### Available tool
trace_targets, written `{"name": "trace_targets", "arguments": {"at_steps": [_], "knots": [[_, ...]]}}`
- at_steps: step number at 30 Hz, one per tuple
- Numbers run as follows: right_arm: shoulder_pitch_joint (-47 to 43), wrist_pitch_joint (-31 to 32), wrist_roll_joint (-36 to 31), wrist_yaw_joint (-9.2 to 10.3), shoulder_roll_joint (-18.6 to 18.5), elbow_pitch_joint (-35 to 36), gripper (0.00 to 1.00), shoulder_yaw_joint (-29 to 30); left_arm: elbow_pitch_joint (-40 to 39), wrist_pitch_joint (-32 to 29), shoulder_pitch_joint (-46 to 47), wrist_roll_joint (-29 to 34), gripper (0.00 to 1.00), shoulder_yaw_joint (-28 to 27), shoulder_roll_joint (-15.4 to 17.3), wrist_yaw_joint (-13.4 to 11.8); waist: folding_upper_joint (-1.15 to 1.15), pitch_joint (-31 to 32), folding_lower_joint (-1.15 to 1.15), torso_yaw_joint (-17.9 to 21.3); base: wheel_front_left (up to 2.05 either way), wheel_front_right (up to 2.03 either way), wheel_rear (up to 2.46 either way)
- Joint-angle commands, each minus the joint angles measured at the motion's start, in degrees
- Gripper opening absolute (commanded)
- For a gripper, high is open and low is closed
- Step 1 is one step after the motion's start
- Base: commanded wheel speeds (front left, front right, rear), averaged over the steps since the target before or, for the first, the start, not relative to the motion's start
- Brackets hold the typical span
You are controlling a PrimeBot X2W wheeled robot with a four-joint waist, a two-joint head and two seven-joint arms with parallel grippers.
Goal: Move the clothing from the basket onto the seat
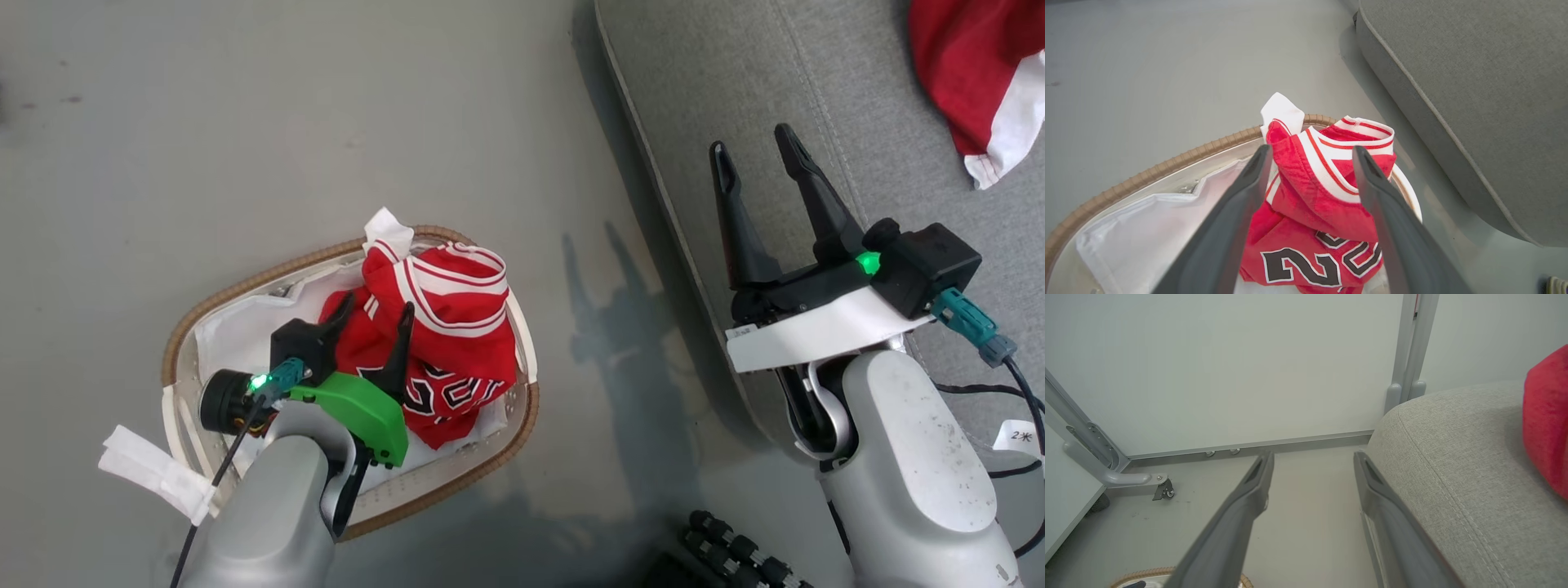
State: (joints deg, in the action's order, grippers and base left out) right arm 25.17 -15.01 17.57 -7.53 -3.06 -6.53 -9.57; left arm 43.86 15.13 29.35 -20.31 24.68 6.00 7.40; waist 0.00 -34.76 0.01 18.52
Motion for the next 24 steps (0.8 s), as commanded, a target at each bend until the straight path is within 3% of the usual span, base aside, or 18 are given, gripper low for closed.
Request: {"name": "trace_targets", "arguments": {"at_steps": [1,13,24], "knots": [[0.5,-0.3,-0.4,0.08,0.1,0.3,1.0,0.0,1.0,0.0,1.9,-0.9,1.0,0.7,0.4,0.1,0.0,-4.5,-0.01,1.8,0.0,0.0,0.0],[1.6,-0.3,-0.6,0.08,0.1,0.9,1.0,0.4,10.7,0.0,8.2,-9.5,1.0,8.7,0.9,0.1,0.0,-10.0,-0.01,2.0,0.0,0.0,0.0],[2.7,-0.3,-0.1,0.08,0.1,1.6,1.0,0.6,13.2,0.0,13.6,-17.8,1.0,15.1,2.0,0.1,0.0,-14.0,-0.01,2.2,0.0,0.0,0.0]]}}
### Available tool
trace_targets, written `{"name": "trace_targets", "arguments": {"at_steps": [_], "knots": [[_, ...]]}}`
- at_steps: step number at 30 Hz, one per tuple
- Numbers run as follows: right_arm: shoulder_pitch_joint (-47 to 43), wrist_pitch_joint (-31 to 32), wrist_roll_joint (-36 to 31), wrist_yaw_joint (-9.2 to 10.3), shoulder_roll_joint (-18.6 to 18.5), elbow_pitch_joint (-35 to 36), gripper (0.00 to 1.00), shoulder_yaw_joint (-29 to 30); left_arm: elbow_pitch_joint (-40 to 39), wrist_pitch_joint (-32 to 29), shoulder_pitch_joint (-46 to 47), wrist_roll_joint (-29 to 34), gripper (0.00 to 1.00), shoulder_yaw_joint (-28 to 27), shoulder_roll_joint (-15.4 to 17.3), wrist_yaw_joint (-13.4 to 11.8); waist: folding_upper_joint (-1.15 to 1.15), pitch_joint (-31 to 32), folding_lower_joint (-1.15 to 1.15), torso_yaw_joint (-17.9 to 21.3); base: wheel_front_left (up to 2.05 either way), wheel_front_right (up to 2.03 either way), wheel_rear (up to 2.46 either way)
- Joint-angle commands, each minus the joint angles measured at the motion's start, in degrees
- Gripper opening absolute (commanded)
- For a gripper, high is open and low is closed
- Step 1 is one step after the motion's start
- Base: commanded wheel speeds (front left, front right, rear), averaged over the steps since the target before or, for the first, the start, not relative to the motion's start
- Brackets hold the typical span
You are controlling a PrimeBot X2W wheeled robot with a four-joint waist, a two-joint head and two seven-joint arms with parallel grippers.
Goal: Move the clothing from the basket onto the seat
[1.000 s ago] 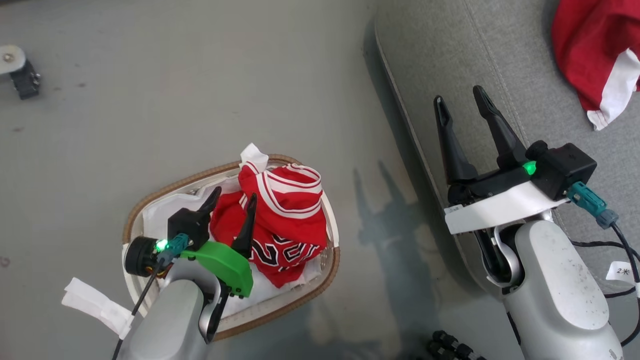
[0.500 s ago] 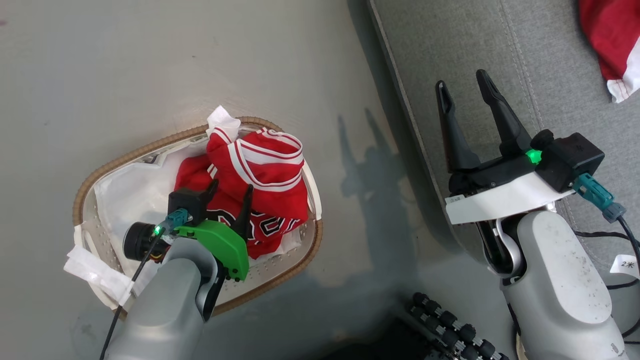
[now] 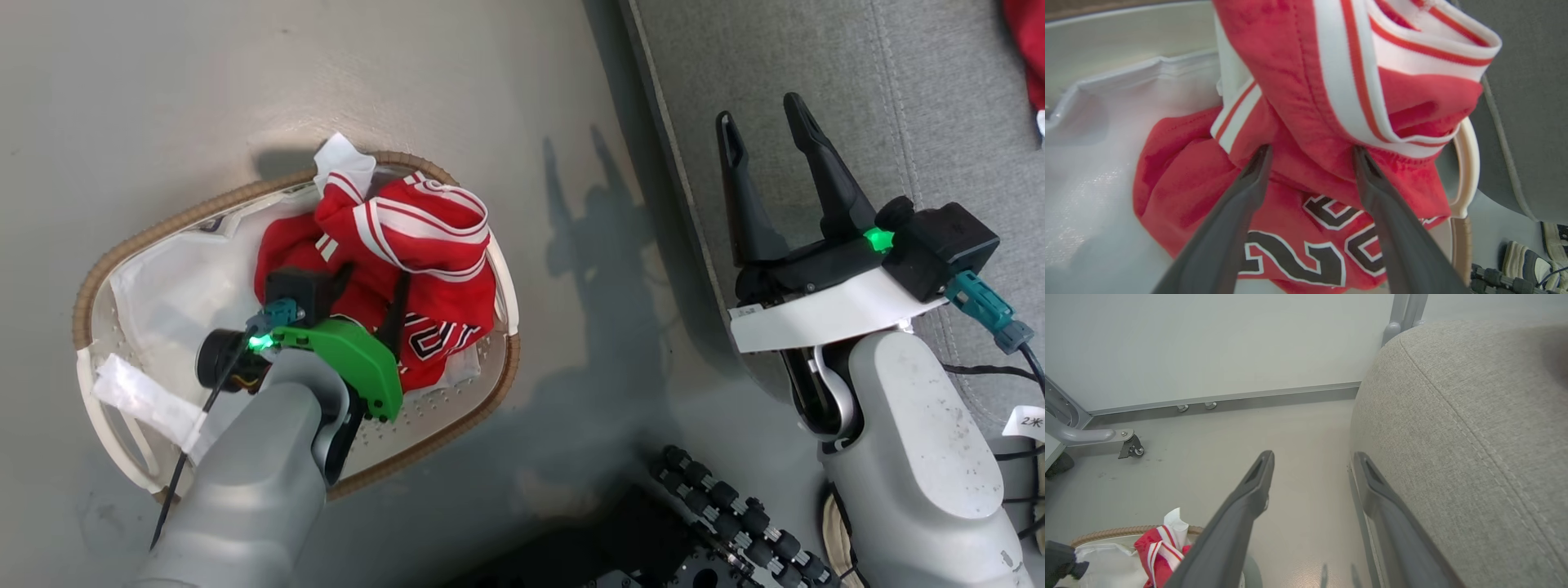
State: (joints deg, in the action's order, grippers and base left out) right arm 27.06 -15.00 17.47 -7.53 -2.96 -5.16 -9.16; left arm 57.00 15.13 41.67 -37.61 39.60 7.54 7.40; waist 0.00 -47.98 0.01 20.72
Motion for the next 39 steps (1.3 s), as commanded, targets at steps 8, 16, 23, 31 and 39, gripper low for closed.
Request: {"name": "trace_targets", "arguments": {"at_steps": [8,16,23,31,39], "knots": [[0.8,-0.3,-0.1,0.08,0.0,0.7,1.0,0.3,0.9,-0.3,5.2,-4.6,1.0,5.7,0.6,0.1,0.0,-2.9,-0.01,-0.4,0.0,0.0,0.0],[-0.8,-0.3,-1.4,0.08,0.0,1.0,1.0,1.3,3.8,-1.6,9.1,-4.4,1.0,14.1,0.1,0.1,0.0,-3.9,-0.01,-1.4,0.0,0.0,0.0],[-2.0,-0.3,-2.5,0.08,0.0,1.6,1.0,2.4,5.9,-2.9,11.4,-4.7,1.0,20.8,-0.8,0.1,0.0,-4.3,-0.01,-2.0,0.0,0.0,0.0],[-2.1,-0.3,-2.9,0.08,0.0,1.4,1.0,2.8,8.2,-5.4,13.3,-4.5,1.0,28.6,-1.0,0.1,0.0,-4.4,-0.01,-2.3,0.0,0.0,0.0],[-2.5,-0.3,-3.1,0.08,0.0,1.0,1.0,3.2,10.0,-4.5,14.6,-4.8,1.0,31.5,-1.1,0.1,0.0,-4.6,-0.01,-2.5,0.0,0.0,0.0]]}}
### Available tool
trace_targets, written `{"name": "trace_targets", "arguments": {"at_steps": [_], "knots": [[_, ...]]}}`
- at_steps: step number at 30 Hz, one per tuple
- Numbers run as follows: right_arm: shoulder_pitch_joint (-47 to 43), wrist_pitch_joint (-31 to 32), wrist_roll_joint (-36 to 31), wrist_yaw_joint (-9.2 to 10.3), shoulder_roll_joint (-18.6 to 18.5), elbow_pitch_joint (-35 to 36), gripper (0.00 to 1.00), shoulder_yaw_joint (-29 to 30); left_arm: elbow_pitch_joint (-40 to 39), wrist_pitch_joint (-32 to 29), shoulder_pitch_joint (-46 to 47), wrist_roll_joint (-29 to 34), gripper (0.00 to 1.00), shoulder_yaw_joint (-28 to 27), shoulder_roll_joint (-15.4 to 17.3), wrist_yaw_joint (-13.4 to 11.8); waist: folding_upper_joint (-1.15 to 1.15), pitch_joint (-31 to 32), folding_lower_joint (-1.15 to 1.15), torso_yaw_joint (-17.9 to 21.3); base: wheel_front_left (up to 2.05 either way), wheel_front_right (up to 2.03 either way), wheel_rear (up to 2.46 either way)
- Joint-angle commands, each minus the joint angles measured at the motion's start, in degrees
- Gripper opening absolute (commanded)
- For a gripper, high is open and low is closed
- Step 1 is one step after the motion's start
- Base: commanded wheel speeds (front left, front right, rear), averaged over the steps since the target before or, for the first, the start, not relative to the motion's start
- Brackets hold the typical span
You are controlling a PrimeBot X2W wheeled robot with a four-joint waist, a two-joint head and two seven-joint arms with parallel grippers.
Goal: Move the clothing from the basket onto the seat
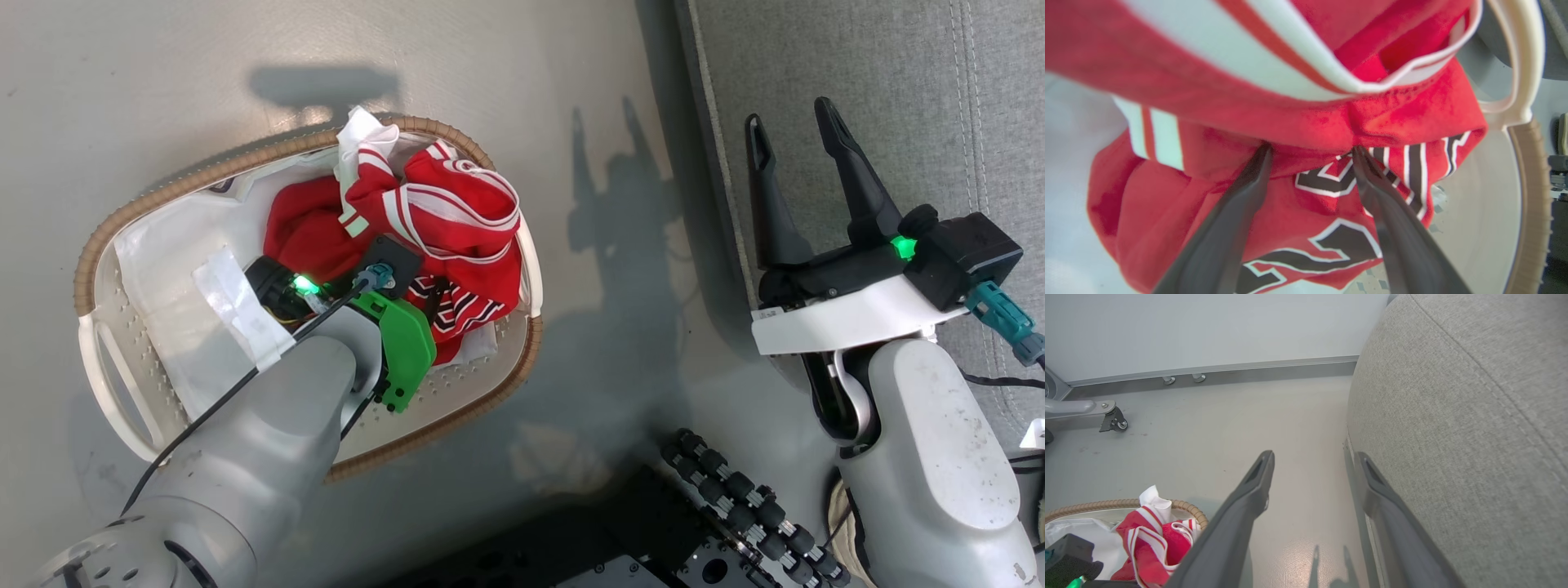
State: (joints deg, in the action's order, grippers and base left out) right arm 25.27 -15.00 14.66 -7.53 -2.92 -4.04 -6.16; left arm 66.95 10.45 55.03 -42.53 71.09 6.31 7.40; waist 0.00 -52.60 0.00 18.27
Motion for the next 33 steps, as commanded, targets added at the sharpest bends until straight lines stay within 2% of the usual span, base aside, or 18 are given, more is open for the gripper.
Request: {"name": "trace_targets", "arguments": {"at_steps": [1,3,4,5,6,16,21,24,28,33], "knots": [[-0.7,-0.3,-0.3,0.08,-0.1,-0.2,1.0,0.2,0.3,0.3,1.3,0.0,1.0,0.3,0.0,0.1,0.0,0.0,0.0,0.0,0.0,0.0,0.0],[-0.8,-0.3,-0.4,0.08,-0.1,-0.3,1.0,0.3,0.7,0.9,1.5,0.0,1.0,0.6,-0.3,0.1,0.0,0.0,0.0,-0.1,0.0,0.0,0.0],[-0.8,-0.3,-0.4,0.08,-0.1,-0.4,1.0,0.4,0.9,1.1,1.7,0.2,0.5,0.7,-0.5,0.1,0.0,0.0,0.0,-0.1,0.0,0.0,0.0],[-0.8,-0.3,-0.4,0.08,-0.1,-0.4,1.0,0.4,1.1,1.2,1.6,0.3,0.08,0.9,-0.6,0.1,0.0,0.0,0.0,-0.1,0.0,0.0,0.0],[-0.8,-0.3,-0.4,0.08,-0.1,-0.5,1.0,0.4,1.3,1.3,1.5,0.3,0.0,1.0,-0.8,0.1,0.0,0.0,0.0,-0.1,0.0,0.0,0.0],[0.2,-0.3,0.3,0.08,-0.1,-1.3,1.0,0.7,0.8,4.1,2.2,-1.9,0.0,1.4,-1.6,0.1,0.0,0.9,0.0,-0.1,0.0,0.0,0.0],[1.2,-0.3,0.4,0.08,-0.1,-2.1,1.0,0.6,-1.3,4.8,2.1,-2.9,0.0,0.8,-0.8,0.1,0.0,2.2,0.0,0.3,0.0,0.0,0.0],[1.8,-0.3,0.6,0.08,-0.1,-2.8,1.0,0.3,-5.5,4.7,2.5,-1.6,0.0,-2.2,0.5,0.1,0.0,3.4,0.0,0.5,0.0,0.0,0.0],[1.9,-0.3,0.0,0.08,-0.1,-3.7,1.0,0.5,-10.8,4.7,-1.6,1.4,0.0,-7.1,1.6,0.0,0.0,6.6,0.0,0.1,0.0,0.0,0.0],[0.9,-0.3,-0.2,0.08,-0.8,-4.9,1.0,0.3,-15.2,4.8,-6.2,5.0,0.0,-12.7,1.4,0.1,0.0,11.2,0.0,-0.9,0.0,0.0,0.0]]}}
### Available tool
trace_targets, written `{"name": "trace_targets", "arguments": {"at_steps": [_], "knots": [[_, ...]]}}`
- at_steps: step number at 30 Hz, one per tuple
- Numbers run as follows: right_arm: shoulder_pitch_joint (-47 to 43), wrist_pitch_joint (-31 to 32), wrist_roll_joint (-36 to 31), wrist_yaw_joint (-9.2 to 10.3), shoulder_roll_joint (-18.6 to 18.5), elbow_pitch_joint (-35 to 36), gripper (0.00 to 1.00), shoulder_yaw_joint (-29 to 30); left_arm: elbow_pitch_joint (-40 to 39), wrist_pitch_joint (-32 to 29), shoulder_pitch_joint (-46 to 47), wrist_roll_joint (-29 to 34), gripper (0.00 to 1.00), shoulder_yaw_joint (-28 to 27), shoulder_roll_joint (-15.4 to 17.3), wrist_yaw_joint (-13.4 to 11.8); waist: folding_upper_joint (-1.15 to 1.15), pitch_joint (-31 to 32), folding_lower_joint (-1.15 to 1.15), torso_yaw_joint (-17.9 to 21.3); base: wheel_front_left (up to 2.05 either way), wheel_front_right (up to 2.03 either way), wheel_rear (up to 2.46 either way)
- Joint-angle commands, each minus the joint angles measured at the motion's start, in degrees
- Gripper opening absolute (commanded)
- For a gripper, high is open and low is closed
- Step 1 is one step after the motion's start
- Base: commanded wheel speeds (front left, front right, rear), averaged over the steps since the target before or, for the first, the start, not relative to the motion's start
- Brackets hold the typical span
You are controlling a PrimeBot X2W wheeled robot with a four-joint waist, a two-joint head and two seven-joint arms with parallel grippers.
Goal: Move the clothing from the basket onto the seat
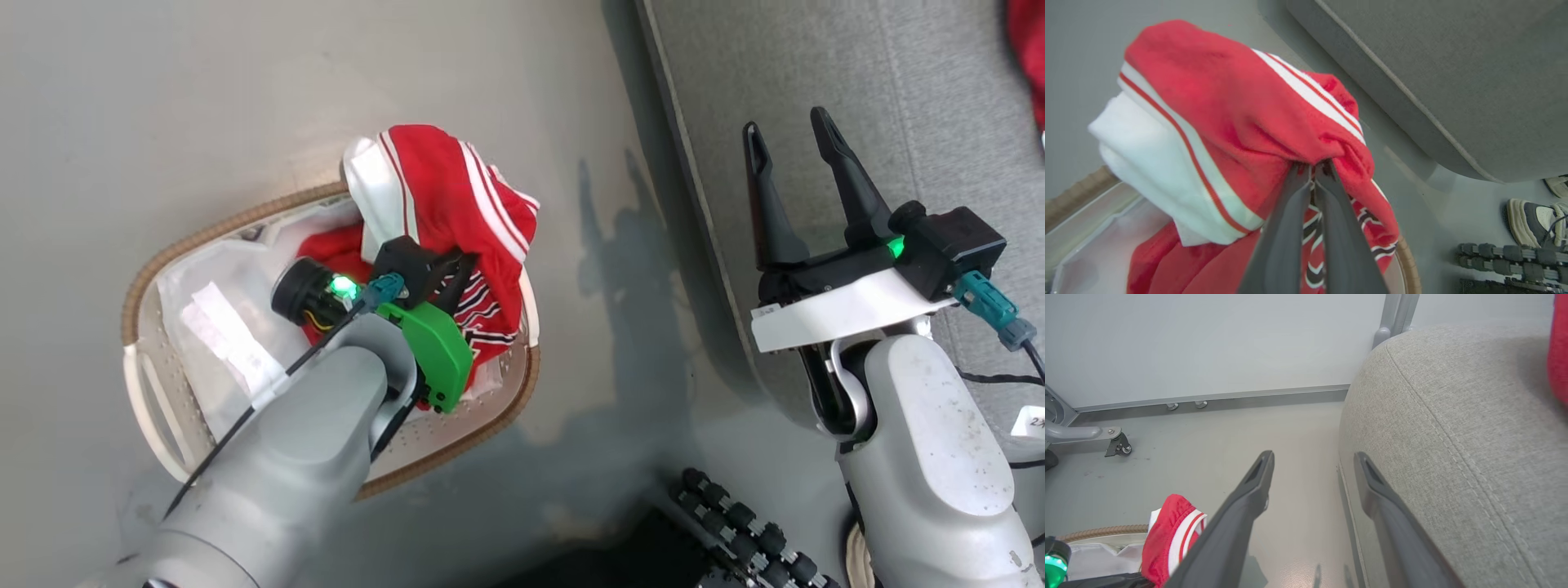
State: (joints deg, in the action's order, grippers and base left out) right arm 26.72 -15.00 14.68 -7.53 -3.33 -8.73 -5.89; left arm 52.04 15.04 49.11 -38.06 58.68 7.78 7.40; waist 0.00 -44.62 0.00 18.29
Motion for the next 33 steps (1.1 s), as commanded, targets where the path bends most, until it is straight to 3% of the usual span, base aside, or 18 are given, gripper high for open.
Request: {"name": "trace_targets", "arguments": {"at_steps": [1,16,21,33], "knots": [[-0.7,-0.3,-0.2,0.08,-0.6,-0.4,1.0,0.0,-1.0,0.2,-1.3,1.2,0.0,-1.1,-0.2,0.1,0.0,4.0,0.0,-1.1,0.0,0.0,0.0],[-4.4,-0.3,0.2,0.08,-3.4,-3.4,1.0,-0.3,-17.2,0.1,-15.1,8.6,0.0,-16.3,-2.3,0.1,0.0,18.1,0.0,-6.4,0.0,0.0,0.0],[-6.2,-0.3,-0.1,0.08,-4.2,-4.0,1.0,-0.6,-23.4,0.1,-19.5,10.6,0.0,-23.6,-3.5,0.1,0.0,22.2,0.0,-8.7,0.0,0.0,0.0],[-10.3,-0.3,0.6,0.08,-3.6,-6.0,1.0,-1.8,-31.0,0.1,-25.5,13.2,0.0,-29.6,-4.6,0.1,0.0,31.4,0.0,-12.7,0.0,0.0,0.0]]}}
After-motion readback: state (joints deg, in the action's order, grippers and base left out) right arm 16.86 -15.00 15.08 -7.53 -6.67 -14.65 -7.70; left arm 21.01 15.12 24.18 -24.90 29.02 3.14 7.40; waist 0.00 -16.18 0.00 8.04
